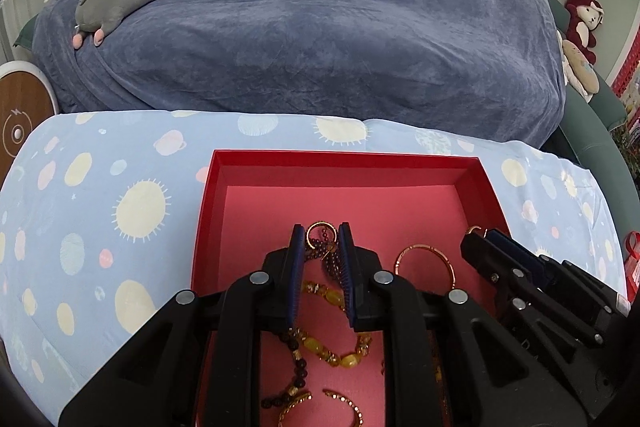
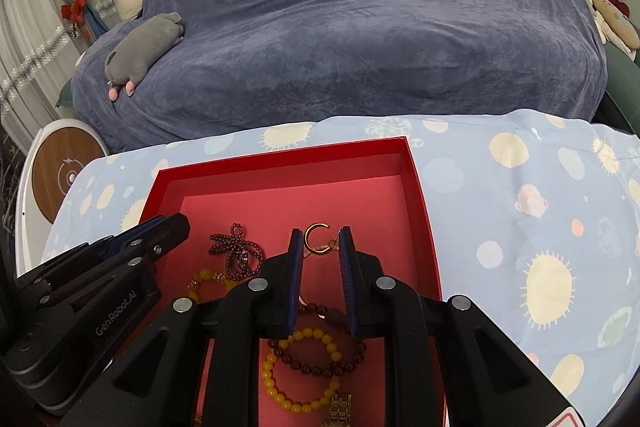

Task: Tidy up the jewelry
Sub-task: 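Lower the earrings into the red tray and open both grippers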

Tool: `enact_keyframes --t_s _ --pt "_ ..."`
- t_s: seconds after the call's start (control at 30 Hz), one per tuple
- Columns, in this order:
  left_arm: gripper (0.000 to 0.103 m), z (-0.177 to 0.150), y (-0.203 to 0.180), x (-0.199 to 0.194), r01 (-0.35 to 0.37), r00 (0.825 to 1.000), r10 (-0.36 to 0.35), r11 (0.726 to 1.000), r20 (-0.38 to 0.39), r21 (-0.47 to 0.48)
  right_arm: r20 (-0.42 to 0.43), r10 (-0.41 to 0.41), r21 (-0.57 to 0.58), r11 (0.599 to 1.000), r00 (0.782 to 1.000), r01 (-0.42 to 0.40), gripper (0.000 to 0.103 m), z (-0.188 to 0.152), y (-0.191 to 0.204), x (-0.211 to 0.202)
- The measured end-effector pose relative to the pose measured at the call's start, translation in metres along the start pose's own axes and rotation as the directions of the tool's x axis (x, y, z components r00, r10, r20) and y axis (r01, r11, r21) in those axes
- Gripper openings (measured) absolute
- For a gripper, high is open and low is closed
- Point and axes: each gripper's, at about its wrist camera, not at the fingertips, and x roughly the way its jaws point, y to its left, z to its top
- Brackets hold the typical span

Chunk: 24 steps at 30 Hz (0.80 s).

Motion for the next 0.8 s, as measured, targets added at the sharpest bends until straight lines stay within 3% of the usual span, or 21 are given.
enact_keyframes --t_s 0.27,0.37,0.43,0.53,0.8 --pt "0.018 0.004 -0.002 0.019 -0.006 1.0 0.006 1.0 -0.024 0.005 -0.015 -0.006 0.009 1.0 1.0 0.006 0.018 0.004 -0.003 0.014" --pt "0.024 0.003 0.0 0.027 -0.021 0.999 0.021 1.0 -0.044 -0.01 -0.015 -0.023 0.021 1.0 1.0 0.023 0.03 0.003 -0.005 0.018" --pt "0.028 0.0 0.002 0.03 -0.03 0.998 0.028 0.999 -0.052 -0.023 -0.01 -0.041 0.03 0.999 0.999 0.041 0.046 0.002 -0.007 0.019" --pt "0.033 -0.005 0.004 0.032 -0.032 0.998 0.031 0.999 -0.059 -0.025 -0.024 -0.029 0.032 0.999 0.999 0.03 0.046 -0.001 -0.009 0.022" --pt "0.034 -0.026 0.013 0.029 -0.03 0.996 0.027 0.999 -0.085 -0.044 -0.075 -0.022 0.021 1.0 0.997 0.024 0.048 -0.02 -0.008 0.025"
